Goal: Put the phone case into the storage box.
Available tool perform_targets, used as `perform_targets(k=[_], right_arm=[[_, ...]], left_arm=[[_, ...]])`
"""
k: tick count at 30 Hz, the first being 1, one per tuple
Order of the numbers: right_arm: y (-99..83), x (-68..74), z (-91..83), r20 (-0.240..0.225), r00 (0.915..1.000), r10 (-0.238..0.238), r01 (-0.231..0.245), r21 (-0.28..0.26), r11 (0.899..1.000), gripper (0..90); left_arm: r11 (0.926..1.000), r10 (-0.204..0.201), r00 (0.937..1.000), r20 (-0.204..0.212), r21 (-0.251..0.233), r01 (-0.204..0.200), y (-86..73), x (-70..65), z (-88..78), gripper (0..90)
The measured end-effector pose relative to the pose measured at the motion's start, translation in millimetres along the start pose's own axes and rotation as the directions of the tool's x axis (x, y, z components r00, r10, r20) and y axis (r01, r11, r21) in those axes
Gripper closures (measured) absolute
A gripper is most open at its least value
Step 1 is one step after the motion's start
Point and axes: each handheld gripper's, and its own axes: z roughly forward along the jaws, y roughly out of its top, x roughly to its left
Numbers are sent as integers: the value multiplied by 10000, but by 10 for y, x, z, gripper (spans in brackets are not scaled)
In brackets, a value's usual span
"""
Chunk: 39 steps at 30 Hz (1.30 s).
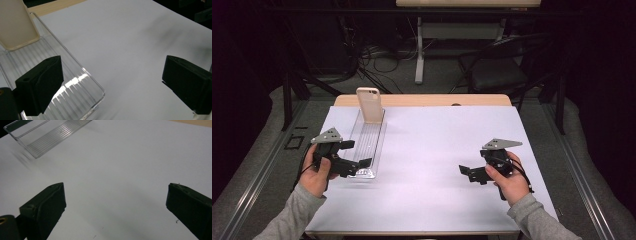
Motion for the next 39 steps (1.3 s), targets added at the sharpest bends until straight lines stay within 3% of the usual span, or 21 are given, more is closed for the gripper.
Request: perform_targets(k=[3,9,17,27,32,39], right_arm=[[-53,-20,-41,6,9995,330,-330,-135,9994,22],[-150,-51,-95,107,9976,690,-689,-148,9975,24],[-229,-77,-142,294,9973,669,-670,-3,9978,24],[-306,-112,-137,582,9966,582,-605,383,9974,24],[-332,-125,-133,666,9960,595,-624,430,9971,26],[-368,-136,-146,523,9946,895,-921,495,9945,29]], left_arm=[[9999,-90,9998,-182,-122,88,-42,-13,-39,40],[9973,-639,9976,-270,-387,628,-151,-17,-125,39],[9908,-1322,9902,-453,-343,1307,-266,44,-139,39],[9875,-1560,9834,-922,96,1575,-359,88,-79,39],[9838,-1697,9813,-909,420,1740,-411,80,-54,41],[9860,-1425,9866,-793,752,1485,-437,30,-39,42]])
